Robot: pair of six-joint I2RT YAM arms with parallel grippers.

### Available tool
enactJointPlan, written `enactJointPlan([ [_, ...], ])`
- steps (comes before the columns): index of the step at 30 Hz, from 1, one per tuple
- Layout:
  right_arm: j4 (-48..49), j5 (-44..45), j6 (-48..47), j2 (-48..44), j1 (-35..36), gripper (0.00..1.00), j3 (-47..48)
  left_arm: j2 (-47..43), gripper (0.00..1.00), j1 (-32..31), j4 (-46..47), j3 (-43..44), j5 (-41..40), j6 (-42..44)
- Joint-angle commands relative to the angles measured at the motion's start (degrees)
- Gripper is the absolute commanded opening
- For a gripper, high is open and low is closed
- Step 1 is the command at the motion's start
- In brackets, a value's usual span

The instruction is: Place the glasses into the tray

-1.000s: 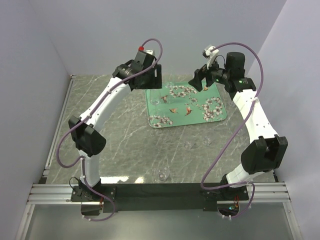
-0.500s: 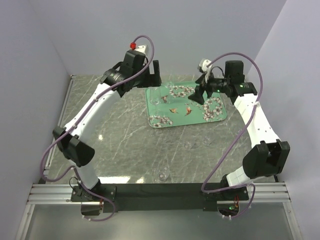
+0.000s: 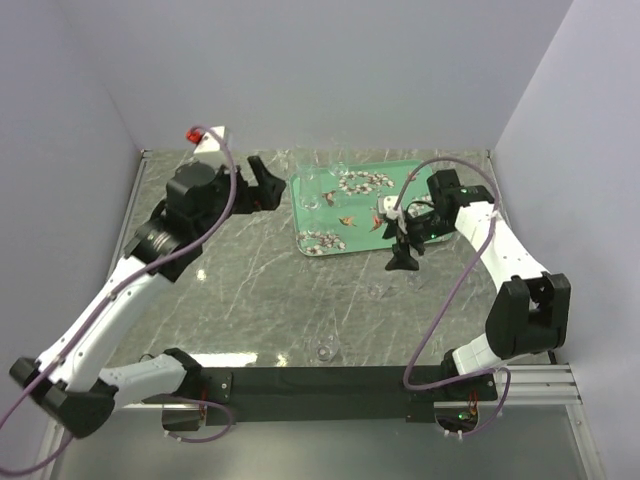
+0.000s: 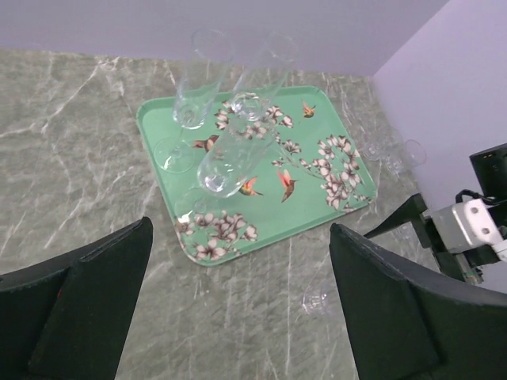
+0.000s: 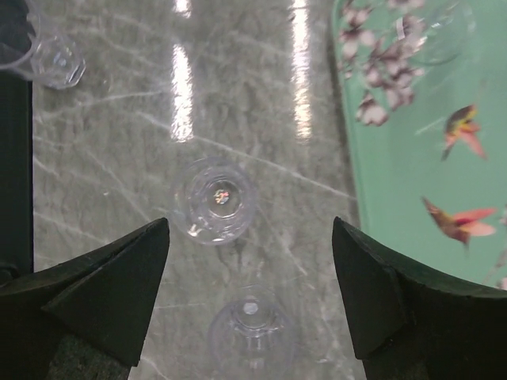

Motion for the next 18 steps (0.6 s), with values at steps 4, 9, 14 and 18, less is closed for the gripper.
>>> enactJointPlan([
  [4, 9.9, 8.1, 2.3, 1.1, 5.1, 0.85, -6.4, -8.4, 0.99, 2.9, 4.8, -9.5, 2.4, -0.8],
  [9, 15.5, 13.5, 7.1, 2.9, 7.5, 0.79, -8.9, -12.8, 0.99, 3.7, 3.6, -14.4, 3.5, -2.2],
  [14, 21.1, 17.3, 10.8, 4.1, 10.0, 0.74, -11.1, -15.5, 0.99, 3.9, 3.5, -19.3, 4.4, -5.5],
  [18, 23.0, 19.3, 12.2, 5.7, 11.4, 0.66, -11.8, -16.9, 0.99, 4.0, 3.1, -21.6, 4.6, -7.7],
])
